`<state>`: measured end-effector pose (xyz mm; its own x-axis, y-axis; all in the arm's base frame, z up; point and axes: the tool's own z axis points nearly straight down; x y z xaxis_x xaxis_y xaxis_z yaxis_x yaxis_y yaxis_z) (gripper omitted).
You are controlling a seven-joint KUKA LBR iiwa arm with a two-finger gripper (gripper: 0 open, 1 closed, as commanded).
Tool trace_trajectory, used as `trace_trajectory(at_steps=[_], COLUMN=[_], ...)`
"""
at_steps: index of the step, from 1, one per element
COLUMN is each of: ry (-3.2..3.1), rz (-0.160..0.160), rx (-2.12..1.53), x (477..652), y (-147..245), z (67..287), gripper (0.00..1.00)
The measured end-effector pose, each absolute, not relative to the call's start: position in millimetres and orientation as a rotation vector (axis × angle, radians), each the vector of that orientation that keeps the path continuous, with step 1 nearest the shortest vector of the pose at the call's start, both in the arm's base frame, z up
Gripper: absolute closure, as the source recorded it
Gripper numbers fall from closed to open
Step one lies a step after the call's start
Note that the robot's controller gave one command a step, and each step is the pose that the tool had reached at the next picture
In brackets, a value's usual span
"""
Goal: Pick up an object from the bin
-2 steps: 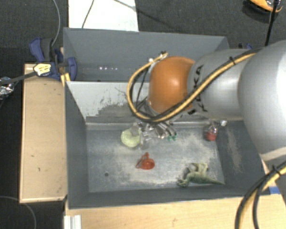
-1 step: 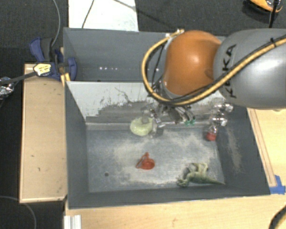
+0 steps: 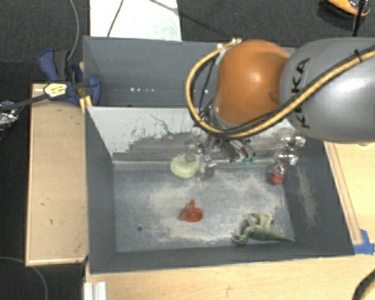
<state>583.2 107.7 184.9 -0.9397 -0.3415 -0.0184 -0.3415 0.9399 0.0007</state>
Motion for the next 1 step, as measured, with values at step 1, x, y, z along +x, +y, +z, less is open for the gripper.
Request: trace_trajectory(at_steps=[1], ry=[3.076], rz=[0.007], rx=[-0.501], x=[577.4], y=[108.7], z=[330.3], gripper=[1.0])
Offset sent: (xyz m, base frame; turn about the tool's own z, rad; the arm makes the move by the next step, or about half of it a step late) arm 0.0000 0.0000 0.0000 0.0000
